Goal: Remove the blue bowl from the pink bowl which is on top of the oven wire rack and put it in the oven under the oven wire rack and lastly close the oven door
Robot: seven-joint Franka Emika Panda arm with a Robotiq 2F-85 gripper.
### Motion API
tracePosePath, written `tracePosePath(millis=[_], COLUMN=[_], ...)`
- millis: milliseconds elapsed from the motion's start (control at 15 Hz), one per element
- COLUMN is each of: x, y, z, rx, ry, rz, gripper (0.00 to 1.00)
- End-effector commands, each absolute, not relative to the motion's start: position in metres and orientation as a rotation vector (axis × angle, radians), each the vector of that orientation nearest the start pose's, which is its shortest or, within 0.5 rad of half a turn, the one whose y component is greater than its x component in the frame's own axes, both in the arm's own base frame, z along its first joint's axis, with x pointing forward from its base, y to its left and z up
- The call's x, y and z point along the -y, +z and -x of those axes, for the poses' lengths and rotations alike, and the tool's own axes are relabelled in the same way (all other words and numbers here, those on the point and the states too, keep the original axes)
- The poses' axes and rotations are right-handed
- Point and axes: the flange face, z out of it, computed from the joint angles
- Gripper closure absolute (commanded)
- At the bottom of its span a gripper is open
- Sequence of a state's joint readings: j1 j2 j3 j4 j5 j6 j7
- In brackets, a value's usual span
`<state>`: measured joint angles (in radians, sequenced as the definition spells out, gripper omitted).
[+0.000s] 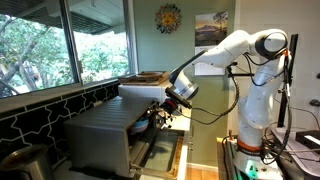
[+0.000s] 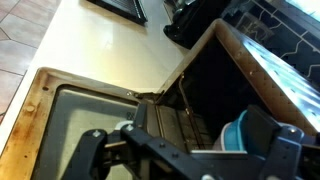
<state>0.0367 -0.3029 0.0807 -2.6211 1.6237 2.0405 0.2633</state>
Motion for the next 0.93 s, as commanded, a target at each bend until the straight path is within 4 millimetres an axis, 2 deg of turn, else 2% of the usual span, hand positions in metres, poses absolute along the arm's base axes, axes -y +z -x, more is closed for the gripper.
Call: tracePosePath(millis=[0,733,867], x=[-0.0966,-0.0913,-0.0917], y=[0.3595,0.3637,0.3639], z=[-0.4064,-0.4155,-0.4163], rx=[-1.115,-1.198,-1.208], ry=[0.479,0.469,0.472], rz=[1.540,1.414,1.394], gripper=[0.00,0.01,0.10])
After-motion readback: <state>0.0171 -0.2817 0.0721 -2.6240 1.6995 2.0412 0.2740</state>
